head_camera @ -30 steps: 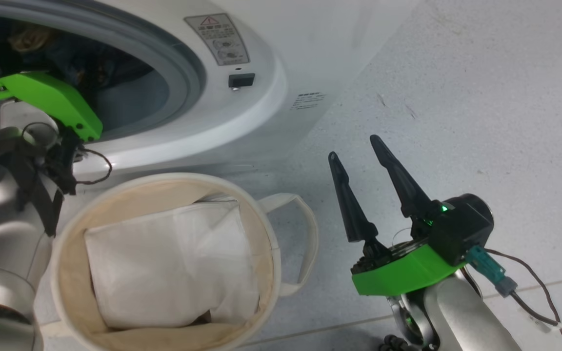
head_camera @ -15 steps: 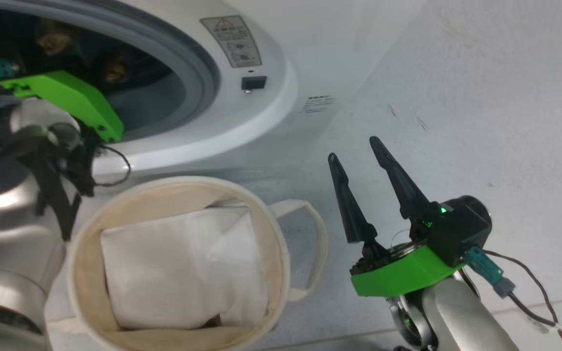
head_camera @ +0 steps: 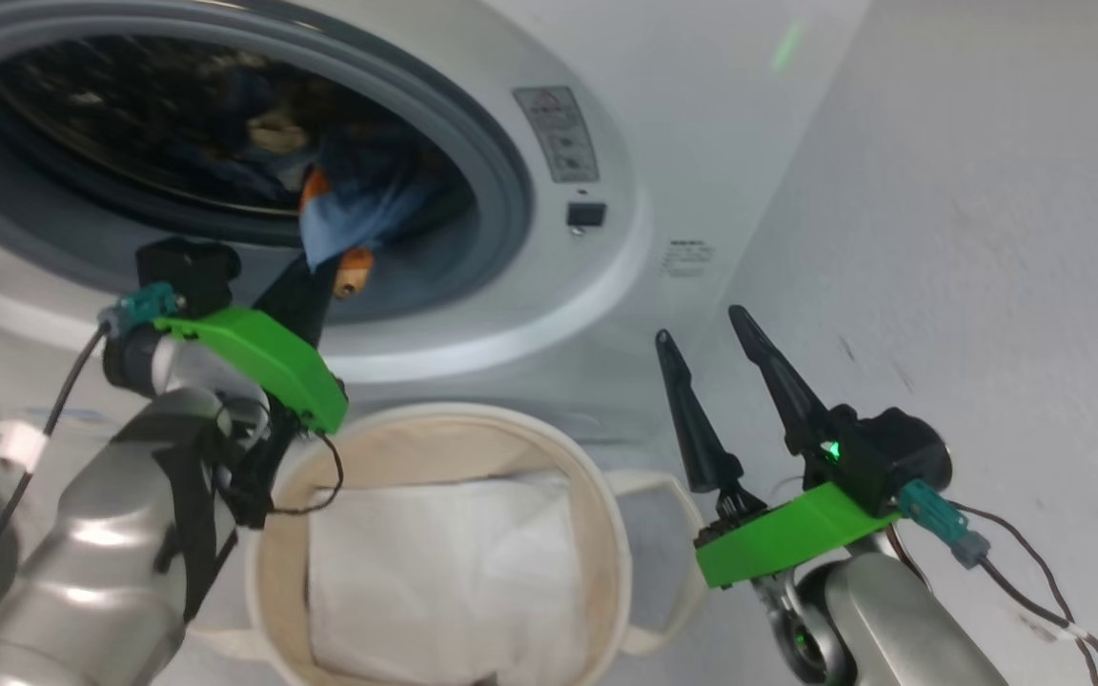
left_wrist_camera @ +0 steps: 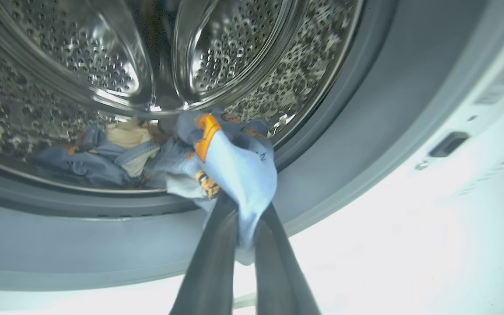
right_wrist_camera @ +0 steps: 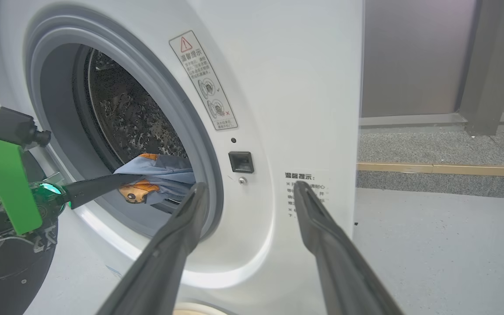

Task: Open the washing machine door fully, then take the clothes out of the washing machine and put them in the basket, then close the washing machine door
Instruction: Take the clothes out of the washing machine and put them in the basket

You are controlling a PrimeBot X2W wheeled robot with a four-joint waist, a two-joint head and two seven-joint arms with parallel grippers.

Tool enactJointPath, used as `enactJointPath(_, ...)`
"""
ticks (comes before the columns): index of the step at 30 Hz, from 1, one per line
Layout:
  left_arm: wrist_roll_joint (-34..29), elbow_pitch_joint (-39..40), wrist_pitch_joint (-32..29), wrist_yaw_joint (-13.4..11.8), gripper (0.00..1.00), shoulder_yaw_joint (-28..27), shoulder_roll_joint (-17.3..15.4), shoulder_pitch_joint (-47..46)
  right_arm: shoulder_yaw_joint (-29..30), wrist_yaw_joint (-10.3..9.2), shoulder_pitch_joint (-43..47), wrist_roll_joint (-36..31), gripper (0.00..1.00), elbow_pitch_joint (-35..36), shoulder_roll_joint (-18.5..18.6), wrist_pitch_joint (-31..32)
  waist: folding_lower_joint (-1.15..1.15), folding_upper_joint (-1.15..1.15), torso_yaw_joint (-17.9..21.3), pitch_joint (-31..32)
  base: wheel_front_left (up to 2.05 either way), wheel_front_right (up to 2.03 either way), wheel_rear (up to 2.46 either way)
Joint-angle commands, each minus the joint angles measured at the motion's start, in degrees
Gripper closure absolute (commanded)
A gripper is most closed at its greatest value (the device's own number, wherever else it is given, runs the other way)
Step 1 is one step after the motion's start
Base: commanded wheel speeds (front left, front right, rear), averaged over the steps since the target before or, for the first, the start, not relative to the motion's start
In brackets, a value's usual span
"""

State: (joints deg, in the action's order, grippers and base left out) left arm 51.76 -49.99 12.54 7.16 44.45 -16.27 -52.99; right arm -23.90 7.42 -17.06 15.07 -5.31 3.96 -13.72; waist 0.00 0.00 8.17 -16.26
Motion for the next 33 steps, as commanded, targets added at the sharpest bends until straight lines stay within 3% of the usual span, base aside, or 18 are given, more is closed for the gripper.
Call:
enactJointPath(1, -0.27, 3.11, 1.1, 0.33, 1.0, -0.97, -2.97, -0.85, -0.59, 0.07, 0.64, 0.72, 0.0, 1.2, -0.09, -0.75, 0.0, 0.0, -3.86, 4.63, 0.0, 0.0, 0.0)
enactJointPath(8, -0.74, 16.82, -0.8, -0.88, 1.0, 0.57, -7.19, 3.52, 0.91, 0.07, 3.18, 2.59, 0.0, -0.89, 1.21, -1.01, 0.0, 0.0, -7.89, 12.21, 0.0, 0.0, 0.0)
enactJointPath(9, -0.69, 22.95, -3.16, -2.65, 1.0, 0.68, -9.2, 4.53, 1.38, 0.07, 3.88, 2.91, 0.0, -1.07, 1.61, -1.05, 0.0, 0.0, -8.71, 13.98, 0.0, 0.0, 0.0)
enactJointPath(11, -0.41, 26.4, -4.65, -3.74, 1.0, 0.54, -10.37, 5.06, 1.59, 0.07, 4.19, 3.02, 0.0, -1.06, 1.79, -1.07, 0.0, 0.0, -9.06, 14.7, 0.0, 0.0, 0.0)
enactJointPath(12, 0.52, 33.95, -7.89, -6.15, 1.0, -0.08, -12.87, 5.99, 2.06, 0.07, 4.71, 3.24, 0.0, -0.91, 2.11, -1.09, 0.0, 0.0, -9.73, 15.97, 0.0, 0.0, 0.0)
enactJointPath(15, 1.77, 45.35, -13.13, -10.15, 1.0, -1.3, -16.88, 6.56, 2.75, 0.07, 5.13, 3.46, 0.0, -0.41, 2.51, -1.12, 0.0, 0.0, -10.72, 17.37, 0.0, 0.0, 0.0)
enactJointPath(20, 2.65, 59.91, -19.98, -15.93, 1.0, -3.9, -22.25, 4.95, 3.07, 0.07, 5.14, 3.65, 0.0, 0.56, 2.58, -1.16, 0.0, 0.0, -11.76, 18.31, 0.0, 0.0, 0.0)
enactJointPath(26, 3.49, 68.43, -24.18, -19.91, 1.0, -6.08, -25.23, 3.46, 2.67, 0.07, 5.4, 3.96, 0.0, 0.47, 2.31, -1.2, 0.0, 0.0, -11.84, 18.75, 0.0, 0.0, 0.0)
enactJointPath(33, 4.9, 70.93, -25.17, -21.69, 1.0, -6.14, -26.31, 6.16, 2.69, 0.07, 5.59, 4.14, 0.0, 0.47, 2.46, -1.22, 0.0, 0.0, -11.48, 18.65, 0.0, 0.0, 0.0)
